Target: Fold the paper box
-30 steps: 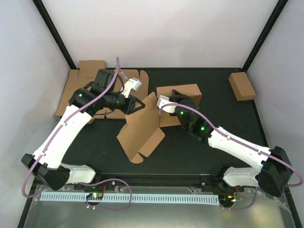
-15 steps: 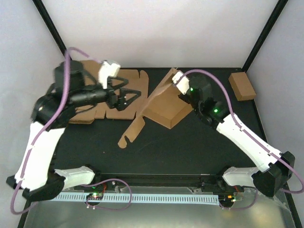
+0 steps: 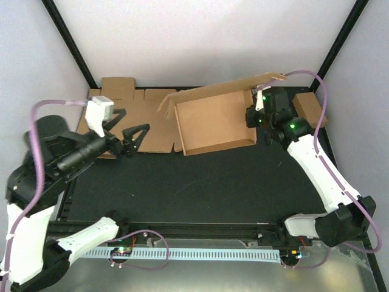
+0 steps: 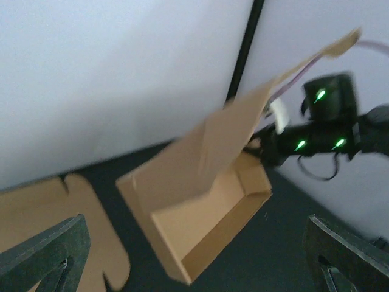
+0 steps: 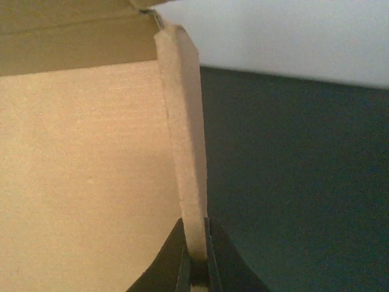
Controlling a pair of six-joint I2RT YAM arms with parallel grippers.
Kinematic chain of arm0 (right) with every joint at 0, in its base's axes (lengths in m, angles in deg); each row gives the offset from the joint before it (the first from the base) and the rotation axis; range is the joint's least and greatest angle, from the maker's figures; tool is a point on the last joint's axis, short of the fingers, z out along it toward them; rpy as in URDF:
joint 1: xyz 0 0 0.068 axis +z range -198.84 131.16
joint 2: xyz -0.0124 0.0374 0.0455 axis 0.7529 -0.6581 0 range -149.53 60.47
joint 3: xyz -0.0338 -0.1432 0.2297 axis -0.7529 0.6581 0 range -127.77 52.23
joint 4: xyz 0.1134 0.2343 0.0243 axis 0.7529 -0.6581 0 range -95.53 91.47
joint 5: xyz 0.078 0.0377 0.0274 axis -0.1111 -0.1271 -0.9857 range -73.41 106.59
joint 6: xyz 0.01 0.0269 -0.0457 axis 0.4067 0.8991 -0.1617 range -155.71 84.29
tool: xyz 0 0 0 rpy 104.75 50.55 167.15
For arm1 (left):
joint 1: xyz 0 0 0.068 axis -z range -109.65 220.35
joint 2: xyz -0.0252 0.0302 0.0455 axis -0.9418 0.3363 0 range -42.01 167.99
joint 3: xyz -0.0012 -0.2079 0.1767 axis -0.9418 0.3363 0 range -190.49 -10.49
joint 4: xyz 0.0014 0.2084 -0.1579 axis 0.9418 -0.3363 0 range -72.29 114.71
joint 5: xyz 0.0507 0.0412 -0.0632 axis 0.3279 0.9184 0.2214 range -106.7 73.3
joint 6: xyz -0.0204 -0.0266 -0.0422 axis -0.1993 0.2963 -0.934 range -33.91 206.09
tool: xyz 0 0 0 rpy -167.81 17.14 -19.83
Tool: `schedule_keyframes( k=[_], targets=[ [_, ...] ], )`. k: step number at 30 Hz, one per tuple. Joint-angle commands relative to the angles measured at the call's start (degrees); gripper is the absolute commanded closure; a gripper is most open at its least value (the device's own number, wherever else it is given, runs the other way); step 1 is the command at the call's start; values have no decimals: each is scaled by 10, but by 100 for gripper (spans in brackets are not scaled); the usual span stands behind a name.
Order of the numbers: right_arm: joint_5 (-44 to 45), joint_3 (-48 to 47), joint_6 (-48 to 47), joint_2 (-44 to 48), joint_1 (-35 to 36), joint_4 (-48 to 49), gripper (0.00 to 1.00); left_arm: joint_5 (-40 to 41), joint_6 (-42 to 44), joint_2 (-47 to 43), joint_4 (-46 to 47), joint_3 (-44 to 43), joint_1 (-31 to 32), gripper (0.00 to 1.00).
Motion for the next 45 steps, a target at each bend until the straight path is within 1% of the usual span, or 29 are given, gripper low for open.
schedule_keyframes(
  k=[1,5,9,13,16,22,28,31,35,37,38,40,45],
  targets=[
    [-94,5,148,-14,-6,-45,99,50,-5,-14,-12,105,0,1],
    [-137,77,205,4,-5,-17,99,25,-25,-61,50,242,0,1],
    [-179,122,242,2,-6,-12,99,-9,-30,-95,127,362,0,1],
    [-198,146,240,-15,-6,-29,99,-46,-39,-118,214,449,1,1],
    [-193,169,219,-19,-6,-36,99,-50,-55,-125,290,505,1,1],
    [-175,202,177,-26,-6,-54,99,-30,-61,-101,408,552,1,1],
    [-169,240,165,-25,-6,-48,99,-36,-67,-44,489,550,4,1],
    [-166,249,161,-26,-6,-45,99,-47,-71,-15,508,543,12,1],
    [-166,257,149,-24,-3,-43,99,-29,-73,19,509,529,15,3],
    [-160,260,137,-21,1,-43,99,11,-86,33,502,524,14,9],
    [-156,261,130,-20,3,-44,98,35,-98,37,494,522,14,13],
    [-137,263,122,-24,10,-47,99,61,-119,44,488,518,11,30],
    [-107,266,122,-52,33,-46,99,63,-134,63,488,514,9,67]
  ],
)
